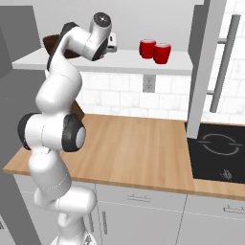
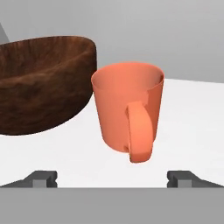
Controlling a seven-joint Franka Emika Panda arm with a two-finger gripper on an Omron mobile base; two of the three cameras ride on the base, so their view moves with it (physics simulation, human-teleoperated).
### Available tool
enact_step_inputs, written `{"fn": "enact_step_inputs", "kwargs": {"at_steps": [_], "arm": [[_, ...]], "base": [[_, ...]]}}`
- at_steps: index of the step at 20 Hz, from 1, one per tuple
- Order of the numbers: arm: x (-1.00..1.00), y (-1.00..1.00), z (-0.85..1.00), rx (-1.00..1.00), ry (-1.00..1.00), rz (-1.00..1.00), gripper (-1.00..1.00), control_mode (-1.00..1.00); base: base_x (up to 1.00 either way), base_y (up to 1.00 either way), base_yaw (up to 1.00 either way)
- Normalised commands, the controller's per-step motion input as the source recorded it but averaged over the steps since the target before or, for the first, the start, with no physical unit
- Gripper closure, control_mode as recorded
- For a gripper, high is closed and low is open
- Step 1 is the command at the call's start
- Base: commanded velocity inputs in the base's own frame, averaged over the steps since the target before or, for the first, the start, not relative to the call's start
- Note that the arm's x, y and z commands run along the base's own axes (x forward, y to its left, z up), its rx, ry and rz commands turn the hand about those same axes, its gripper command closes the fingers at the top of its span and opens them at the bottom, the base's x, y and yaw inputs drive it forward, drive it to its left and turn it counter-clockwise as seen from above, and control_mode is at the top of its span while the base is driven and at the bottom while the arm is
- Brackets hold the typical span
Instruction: Gather all objects into one cabinet and sort the glasses and bowls to opposite sides.
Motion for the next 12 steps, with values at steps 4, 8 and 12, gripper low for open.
{"fn": "enact_step_inputs", "kwargs": {"at_steps": [4,8,12], "arm": [[0.09,0.0,0.0,0.0,0.0,0.0,-1.0,-1.0],[0.15,0.0,-0.07,0.0,0.02,0.0,-1.0,-1.0],[0.38,-0.04,-0.12,0.0,0.06,0.0,-1.0,-1.0]], "base": [[0.0,0.0,0.0],[0.0,0.0,0.0],[0.0,0.0,0.0]]}}
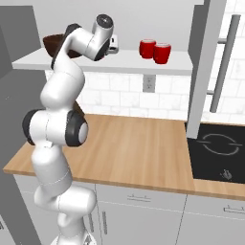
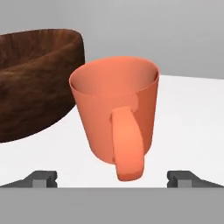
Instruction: Gather all objects into one cabinet and sort the glasses and bowls to opposite sides.
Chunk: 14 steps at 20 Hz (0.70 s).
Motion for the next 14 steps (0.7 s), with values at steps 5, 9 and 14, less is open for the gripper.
{"fn": "enact_step_inputs", "kwargs": {"at_steps": [5,9,14], "arm": [[0.23,-0.13,0.0,0.0,0.05,0.0,-1.0,-1.0],[0.2,-0.05,0.0,0.0,0.02,0.0,-1.0,-1.0],[0.07,0.0,0.0,0.0,0.0,0.02,-1.0,-1.0]], "base": [[0.0,0.0,0.0],[0.0,0.0,0.0],[0.0,0.0,0.0]]}}
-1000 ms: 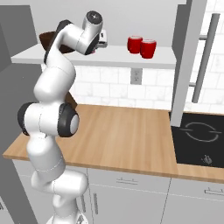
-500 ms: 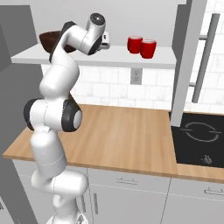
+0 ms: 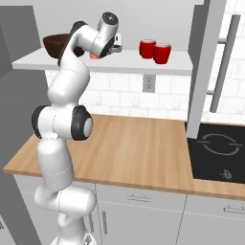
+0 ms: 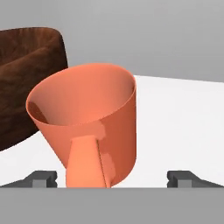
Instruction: Gather all objects into one cabinet and sort the glasses and bowls to opposite sides.
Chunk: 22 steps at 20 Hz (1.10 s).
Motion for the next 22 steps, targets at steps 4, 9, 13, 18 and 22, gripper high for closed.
{"fn": "enact_step_inputs", "kwargs": {"at_steps": [4,9,13,18,22], "arm": [[-0.06,0.0,0.0,0.0,0.0,0.05,-1.0,-1.0],[-0.13,0.03,-0.18,0.0,0.0,0.03,1.0,-1.0],[0.04,0.02,-0.32,0.0,0.0,0.0,1.0,-1.0],[0.02,0.02,-0.15,0.0,0.0,0.0,1.0,-1.0],[0.0,0.0,0.0,0.0,-0.09,0.0,1.0,-1.0]], "base": [[0.0,0.0,0.0],[0.0,0.0,0.0],[0.0,0.0,0.0],[0.0,0.0,0.0],[0.0,0.0,0.0]]}}
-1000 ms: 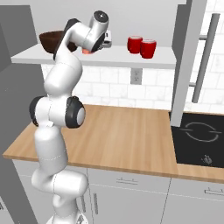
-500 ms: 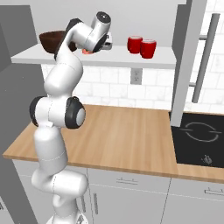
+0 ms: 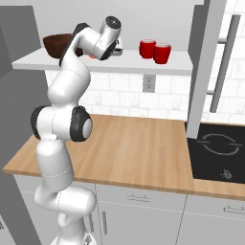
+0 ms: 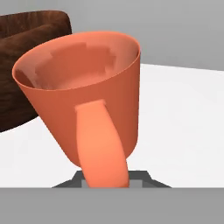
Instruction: Gather all objects into one cabinet and sort the glasses and bowls to opposite sides.
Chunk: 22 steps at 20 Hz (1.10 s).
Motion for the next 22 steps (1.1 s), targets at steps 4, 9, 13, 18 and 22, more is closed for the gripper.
{"fn": "enact_step_inputs", "kwargs": {"at_steps": [4,9,13,18,22], "arm": [[0.0,-0.08,0.0,0.0,-0.08,0.0,1.0,-1.0],[0.0,-0.34,0.0,0.0,-0.03,0.0,1.0,-1.0],[0.0,-0.54,0.0,0.0,0.0,-0.05,1.0,-1.0],[0.0,-0.74,0.12,0.0,0.0,-0.15,1.0,-1.0],[0.0,-0.46,0.1,0.0,0.0,-0.17,1.0,-1.0]], "base": [[0.0,0.0,0.0],[0.0,0.0,0.0],[0.0,0.0,0.0],[0.0,0.0,0.0],[0.0,0.0,0.0]]}}
